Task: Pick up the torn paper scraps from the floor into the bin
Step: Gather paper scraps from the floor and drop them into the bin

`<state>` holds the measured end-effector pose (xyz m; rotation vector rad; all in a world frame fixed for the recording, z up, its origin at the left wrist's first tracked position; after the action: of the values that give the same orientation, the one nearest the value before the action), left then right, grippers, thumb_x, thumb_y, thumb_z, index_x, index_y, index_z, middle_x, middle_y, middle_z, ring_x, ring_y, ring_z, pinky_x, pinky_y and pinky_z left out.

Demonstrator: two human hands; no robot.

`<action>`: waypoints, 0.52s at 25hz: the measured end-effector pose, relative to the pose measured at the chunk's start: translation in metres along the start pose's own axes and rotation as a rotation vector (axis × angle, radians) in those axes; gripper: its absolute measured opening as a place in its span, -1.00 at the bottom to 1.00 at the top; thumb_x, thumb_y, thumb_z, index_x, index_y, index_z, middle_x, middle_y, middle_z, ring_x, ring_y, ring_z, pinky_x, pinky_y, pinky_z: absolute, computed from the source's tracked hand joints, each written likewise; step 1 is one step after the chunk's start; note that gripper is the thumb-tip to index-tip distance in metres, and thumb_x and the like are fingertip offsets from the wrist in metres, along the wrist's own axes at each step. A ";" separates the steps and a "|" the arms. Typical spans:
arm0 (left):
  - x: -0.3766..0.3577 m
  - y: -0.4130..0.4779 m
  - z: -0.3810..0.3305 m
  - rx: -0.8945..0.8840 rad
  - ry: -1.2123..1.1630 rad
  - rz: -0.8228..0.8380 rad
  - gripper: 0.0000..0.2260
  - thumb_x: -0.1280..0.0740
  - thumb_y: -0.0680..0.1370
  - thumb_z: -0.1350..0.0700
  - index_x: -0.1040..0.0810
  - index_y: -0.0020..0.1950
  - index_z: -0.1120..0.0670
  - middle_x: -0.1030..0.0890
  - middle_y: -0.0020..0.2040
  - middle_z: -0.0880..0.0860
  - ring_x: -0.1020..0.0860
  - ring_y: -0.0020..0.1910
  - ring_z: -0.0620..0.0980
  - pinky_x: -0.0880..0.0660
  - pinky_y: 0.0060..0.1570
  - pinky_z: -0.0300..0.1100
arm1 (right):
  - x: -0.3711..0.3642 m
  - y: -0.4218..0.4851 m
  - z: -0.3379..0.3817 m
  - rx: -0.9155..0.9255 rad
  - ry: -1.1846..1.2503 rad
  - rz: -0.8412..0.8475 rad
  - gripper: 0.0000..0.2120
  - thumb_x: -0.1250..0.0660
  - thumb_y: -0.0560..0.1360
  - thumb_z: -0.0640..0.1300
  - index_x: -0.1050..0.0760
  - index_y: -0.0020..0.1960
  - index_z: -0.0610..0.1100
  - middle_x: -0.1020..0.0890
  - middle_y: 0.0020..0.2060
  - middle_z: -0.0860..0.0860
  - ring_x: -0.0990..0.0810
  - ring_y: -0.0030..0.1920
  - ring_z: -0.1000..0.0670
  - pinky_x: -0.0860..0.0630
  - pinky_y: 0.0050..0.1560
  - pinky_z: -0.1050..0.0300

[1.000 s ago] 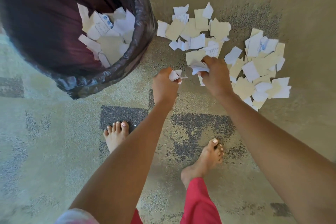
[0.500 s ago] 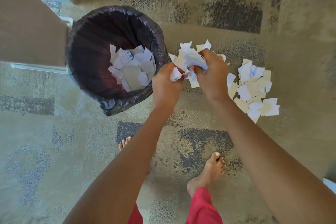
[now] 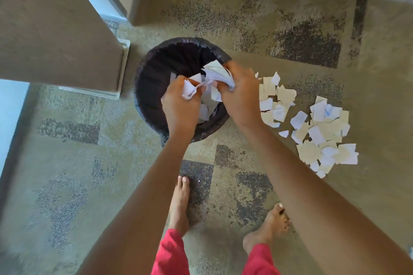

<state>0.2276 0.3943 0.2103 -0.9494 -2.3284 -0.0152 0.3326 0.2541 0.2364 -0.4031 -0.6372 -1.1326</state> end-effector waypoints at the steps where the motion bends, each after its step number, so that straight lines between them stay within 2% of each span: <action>1: 0.004 0.007 0.010 0.010 0.037 -0.009 -0.73 -0.50 0.45 0.02 -0.53 -0.15 0.19 -0.55 -0.29 0.02 -0.45 -0.35 -0.10 -0.28 -0.41 -0.42 | -0.011 0.001 0.003 0.013 -0.019 0.018 -0.83 -0.41 0.44 -0.20 -0.54 0.01 -0.21 -0.61 -0.16 -0.11 -0.49 -0.11 -0.15 -0.29 -0.21 0.14; 3: 0.008 0.017 0.028 0.028 0.113 -0.009 -0.71 -0.49 0.44 -0.01 -0.55 -0.06 0.19 -0.60 -0.20 0.07 -0.54 -0.23 0.02 -0.31 -0.37 -0.39 | -0.032 0.003 0.006 0.023 -0.074 0.052 -0.84 -0.41 0.44 -0.20 -0.51 -0.01 -0.22 -0.60 -0.17 -0.13 -0.46 -0.11 -0.16 -0.26 -0.22 0.12; 6: 0.008 0.026 0.048 0.041 0.160 0.028 -0.71 -0.50 0.42 0.00 -0.57 -0.01 0.14 -0.60 -0.11 0.08 -0.56 -0.12 0.08 -0.51 -0.23 -0.07 | -0.057 0.004 0.001 0.000 -0.129 0.075 -0.84 -0.41 0.44 -0.20 -0.49 -0.05 -0.24 -0.58 -0.20 -0.15 -0.43 -0.15 -0.17 -0.19 -0.24 0.11; 10: 0.006 0.029 0.056 0.039 0.206 0.062 -0.66 -0.52 0.40 -0.02 -0.56 0.10 0.05 -0.55 0.05 0.04 -0.53 -0.02 -0.02 -0.46 -0.13 -0.14 | -0.080 0.001 0.000 0.016 -0.172 0.155 -0.80 -0.39 0.42 -0.21 -0.49 0.01 -0.23 -0.59 -0.15 -0.14 -0.44 -0.08 -0.16 -0.20 -0.21 0.12; 13: 0.006 0.030 0.060 0.034 0.210 0.058 -0.60 -0.52 0.40 -0.01 -0.52 0.17 0.05 -0.51 0.12 0.03 -0.53 0.01 -0.02 -0.48 -0.07 -0.15 | -0.093 -0.002 0.000 0.023 -0.195 0.224 -0.68 -0.41 0.39 -0.19 -0.48 0.13 -0.17 -0.59 -0.03 -0.09 -0.44 0.01 -0.15 -0.28 -0.16 0.13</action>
<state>0.2115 0.4341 0.1585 -0.9504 -2.1023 -0.0497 0.3050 0.3189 0.1752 -0.5564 -0.7550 -0.8783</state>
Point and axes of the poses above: each hand's wrist, its own y-axis towards the middle knuckle, its own x-axis out of the back of the hand, z = x × y, the point moved 10 cm from there along y, towards the middle knuckle
